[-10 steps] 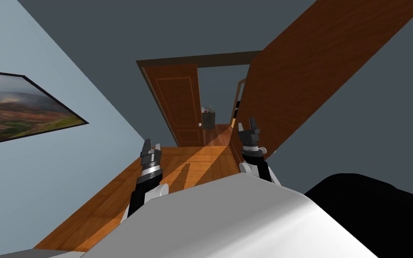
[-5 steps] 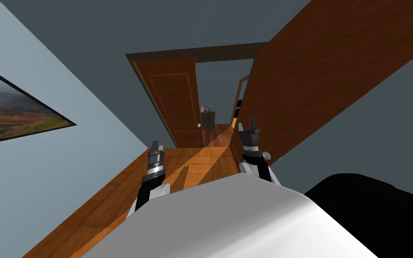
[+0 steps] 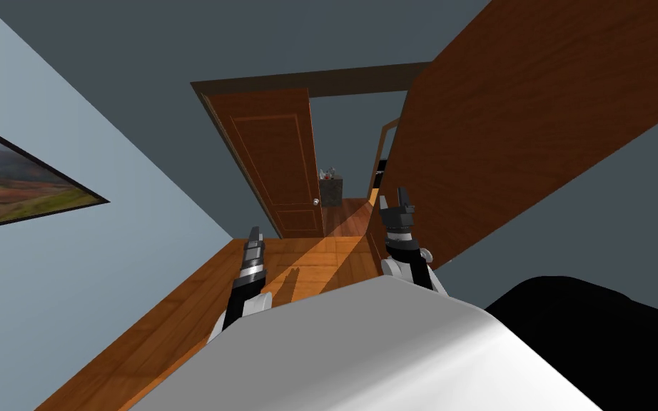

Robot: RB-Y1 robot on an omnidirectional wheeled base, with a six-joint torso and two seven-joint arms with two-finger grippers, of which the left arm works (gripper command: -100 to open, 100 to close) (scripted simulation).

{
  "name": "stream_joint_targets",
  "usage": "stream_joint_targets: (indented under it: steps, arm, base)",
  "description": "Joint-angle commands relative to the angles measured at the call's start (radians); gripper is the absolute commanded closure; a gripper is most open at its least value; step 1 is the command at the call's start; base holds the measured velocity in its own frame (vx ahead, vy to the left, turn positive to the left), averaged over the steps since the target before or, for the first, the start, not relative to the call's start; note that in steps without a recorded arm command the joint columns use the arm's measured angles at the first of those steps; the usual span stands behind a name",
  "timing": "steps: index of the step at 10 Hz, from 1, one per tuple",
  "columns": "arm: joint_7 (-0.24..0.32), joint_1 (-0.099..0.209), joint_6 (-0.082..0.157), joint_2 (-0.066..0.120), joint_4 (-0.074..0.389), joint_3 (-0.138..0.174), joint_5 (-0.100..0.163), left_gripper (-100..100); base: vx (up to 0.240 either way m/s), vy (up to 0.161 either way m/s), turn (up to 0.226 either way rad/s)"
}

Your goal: Pull the door open

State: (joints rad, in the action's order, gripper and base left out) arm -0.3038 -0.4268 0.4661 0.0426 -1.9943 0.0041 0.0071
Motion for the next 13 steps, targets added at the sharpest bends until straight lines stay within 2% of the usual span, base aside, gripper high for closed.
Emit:
stream_joint_targets:
  steps: [1, 13]
  arm:
    - [-0.024, 0.01, 0.01, 0.008, 0.03, 0.0, -0.009, -100]
    - [-0.206, 0.102, 0.111, 0.068, 0.309, 0.011, -0.074, -100]
  base:
    - [0.098, -0.043, -0.003]
    - [0.101, -0.045, -0.004]
